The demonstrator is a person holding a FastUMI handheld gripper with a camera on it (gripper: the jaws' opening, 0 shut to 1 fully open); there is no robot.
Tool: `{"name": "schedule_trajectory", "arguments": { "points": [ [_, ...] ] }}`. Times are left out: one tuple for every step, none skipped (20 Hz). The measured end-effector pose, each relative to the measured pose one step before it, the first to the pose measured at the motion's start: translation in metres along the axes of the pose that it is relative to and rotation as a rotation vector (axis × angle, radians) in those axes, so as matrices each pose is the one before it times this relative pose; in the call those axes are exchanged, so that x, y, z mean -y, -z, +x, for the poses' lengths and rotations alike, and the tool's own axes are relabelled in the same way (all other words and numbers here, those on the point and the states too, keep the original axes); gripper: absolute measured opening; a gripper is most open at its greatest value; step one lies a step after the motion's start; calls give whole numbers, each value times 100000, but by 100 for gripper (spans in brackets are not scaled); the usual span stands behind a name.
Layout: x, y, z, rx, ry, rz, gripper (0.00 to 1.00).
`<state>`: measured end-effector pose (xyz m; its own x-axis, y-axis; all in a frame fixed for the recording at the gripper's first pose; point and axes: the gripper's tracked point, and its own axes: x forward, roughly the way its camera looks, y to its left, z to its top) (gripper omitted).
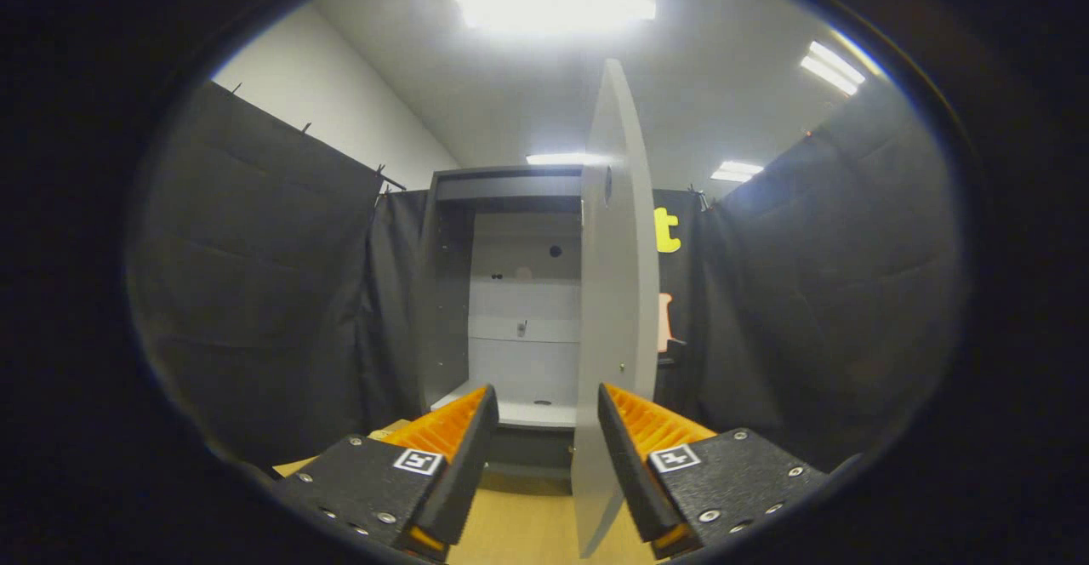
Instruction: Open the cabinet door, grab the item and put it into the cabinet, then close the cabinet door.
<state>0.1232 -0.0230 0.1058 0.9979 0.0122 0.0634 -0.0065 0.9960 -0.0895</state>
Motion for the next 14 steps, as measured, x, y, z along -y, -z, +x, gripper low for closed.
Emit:
{"name": "schedule_trajectory", "arguments": {
  "points": [
    [-1020, 790, 76, 1058, -145, 976, 90],
    [-1416, 1340, 151, -140, -728, 1932, 93],
    [-1334, 1598, 175, -1122, -1011, 1556, 93],
    [-898, 1686, 272, -1329, -44, 1308, 93],
    [-831, 1529, 289, -1326, -394, 1063, 93],
    [-645, 1616, 373, -1467, 38, 1035, 93],
    [-576, 1442, 237, -1729, -152, 1190, 94],
    [-632, 1354, 301, -1620, -366, 853, 94],
    [-395, 1033, 172, -960, -22, 119, 94],
    [-454, 964, 241, -782, -317, -371, 94],
    [-409, 775, 93, -113, -72, -218, 94],
    [-411, 687, 141, -20, -171, -23, 94],
    [-510, 755, 23, -54, -86, 294, 94],
    [-633, 1043, 80, -249, -481, 298, 94]
  ]
}}
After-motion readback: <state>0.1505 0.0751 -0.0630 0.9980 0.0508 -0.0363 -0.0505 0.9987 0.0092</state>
